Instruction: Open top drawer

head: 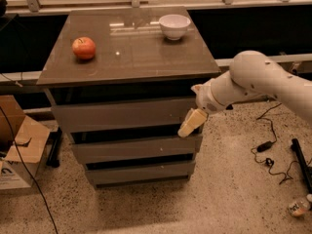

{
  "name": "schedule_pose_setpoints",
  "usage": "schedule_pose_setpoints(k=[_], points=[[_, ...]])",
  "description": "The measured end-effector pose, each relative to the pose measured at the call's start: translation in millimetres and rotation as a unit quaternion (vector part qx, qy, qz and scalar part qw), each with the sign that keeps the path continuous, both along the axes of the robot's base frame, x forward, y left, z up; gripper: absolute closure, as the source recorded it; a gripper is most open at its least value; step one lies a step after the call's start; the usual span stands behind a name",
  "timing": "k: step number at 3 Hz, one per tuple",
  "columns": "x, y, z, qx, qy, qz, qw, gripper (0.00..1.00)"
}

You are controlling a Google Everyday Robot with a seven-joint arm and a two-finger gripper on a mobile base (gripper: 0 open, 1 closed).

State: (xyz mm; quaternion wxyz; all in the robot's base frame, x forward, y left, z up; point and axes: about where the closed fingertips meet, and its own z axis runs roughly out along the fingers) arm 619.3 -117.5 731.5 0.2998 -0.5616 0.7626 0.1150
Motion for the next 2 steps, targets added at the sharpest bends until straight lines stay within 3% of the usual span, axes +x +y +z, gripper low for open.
schedule_pose_setpoints(k=[2], points=[[45, 14, -50, 0.000, 0.019, 0.023, 0.9996, 0.00]])
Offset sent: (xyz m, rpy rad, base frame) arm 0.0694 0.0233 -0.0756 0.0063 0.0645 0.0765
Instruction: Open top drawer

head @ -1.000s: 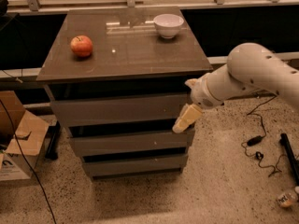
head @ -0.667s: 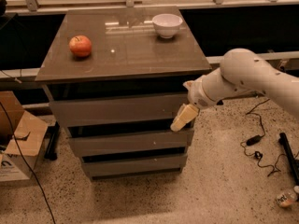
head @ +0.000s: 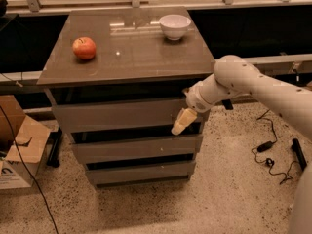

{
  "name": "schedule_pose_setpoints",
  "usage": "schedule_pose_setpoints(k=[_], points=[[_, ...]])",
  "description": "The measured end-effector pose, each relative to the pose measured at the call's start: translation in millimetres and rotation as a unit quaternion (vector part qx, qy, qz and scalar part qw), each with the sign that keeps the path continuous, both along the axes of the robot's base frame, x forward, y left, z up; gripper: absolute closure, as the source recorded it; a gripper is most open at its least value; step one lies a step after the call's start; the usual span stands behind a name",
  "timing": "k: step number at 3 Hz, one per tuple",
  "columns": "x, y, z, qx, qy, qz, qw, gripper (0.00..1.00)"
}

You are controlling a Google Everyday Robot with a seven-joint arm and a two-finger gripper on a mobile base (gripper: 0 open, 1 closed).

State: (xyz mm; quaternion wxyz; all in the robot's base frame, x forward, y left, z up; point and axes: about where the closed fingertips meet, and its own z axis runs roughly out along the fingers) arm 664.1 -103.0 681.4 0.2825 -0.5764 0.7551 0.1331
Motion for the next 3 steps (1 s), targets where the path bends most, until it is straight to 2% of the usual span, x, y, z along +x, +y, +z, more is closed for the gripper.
schedule_pose_setpoints(k=[1, 2, 3], points=[[12, 2, -15, -0.002, 0.009, -0.001, 1.0000, 0.00], [4, -3, -10, -0.015, 0.013, 0.008, 0.9998, 0.19], [-22, -11, 18, -0.032, -0.006, 0.030, 0.9990, 0.42]])
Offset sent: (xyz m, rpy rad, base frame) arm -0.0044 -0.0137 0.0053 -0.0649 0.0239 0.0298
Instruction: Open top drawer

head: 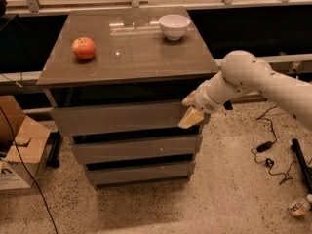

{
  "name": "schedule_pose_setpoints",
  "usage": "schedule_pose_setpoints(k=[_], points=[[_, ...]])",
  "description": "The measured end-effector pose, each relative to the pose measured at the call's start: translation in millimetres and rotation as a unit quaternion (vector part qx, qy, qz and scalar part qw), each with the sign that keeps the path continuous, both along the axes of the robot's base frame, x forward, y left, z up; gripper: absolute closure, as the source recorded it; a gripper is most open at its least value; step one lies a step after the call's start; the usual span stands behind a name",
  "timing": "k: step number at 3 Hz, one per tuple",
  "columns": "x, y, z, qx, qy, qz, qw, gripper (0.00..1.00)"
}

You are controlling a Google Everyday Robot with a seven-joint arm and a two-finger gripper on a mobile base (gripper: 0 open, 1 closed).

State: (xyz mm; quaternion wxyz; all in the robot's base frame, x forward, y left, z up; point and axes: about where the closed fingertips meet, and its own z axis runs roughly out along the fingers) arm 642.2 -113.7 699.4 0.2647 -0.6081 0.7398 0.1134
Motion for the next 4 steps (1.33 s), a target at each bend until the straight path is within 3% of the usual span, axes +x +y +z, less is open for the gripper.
schedule_pose_setpoints(k=[1, 2, 3, 4], points=[[-44, -4, 36, -0.006, -0.008, 0.030, 0.9995, 0.66], [-81, -4, 56, -0.003, 0.004, 0.035, 0.9994, 0.61], [-82, -4, 58, -0.004, 0.003, 0.035, 0.9994, 0.38], [-58, 8, 42, -0.015, 0.004, 0.039, 0.9991, 0.16]])
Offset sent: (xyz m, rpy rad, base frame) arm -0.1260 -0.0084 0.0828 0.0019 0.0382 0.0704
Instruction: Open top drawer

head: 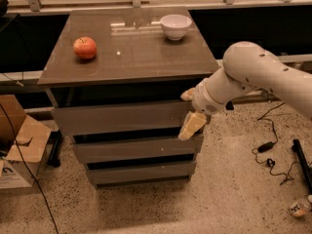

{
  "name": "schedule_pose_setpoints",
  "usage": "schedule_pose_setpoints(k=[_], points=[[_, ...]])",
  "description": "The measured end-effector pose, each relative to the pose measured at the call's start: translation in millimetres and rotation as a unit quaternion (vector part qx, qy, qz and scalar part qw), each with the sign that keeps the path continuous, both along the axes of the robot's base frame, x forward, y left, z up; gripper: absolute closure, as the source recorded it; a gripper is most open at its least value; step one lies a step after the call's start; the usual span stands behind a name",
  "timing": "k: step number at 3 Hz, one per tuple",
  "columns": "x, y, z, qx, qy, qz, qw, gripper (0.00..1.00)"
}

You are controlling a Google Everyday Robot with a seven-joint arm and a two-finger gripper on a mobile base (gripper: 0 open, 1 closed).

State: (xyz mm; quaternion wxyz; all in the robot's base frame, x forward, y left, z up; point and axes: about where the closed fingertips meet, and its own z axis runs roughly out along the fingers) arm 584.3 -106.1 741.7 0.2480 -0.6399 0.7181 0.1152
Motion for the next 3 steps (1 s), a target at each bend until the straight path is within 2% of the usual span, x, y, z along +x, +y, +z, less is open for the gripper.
schedule_pose_setpoints(k=[1, 3], points=[[31, 10, -27, -0.013, 0.012, 0.009, 0.9998, 0.00], [75, 2, -75, -0.027, 0.044, 0.003, 0.9987, 0.00]])
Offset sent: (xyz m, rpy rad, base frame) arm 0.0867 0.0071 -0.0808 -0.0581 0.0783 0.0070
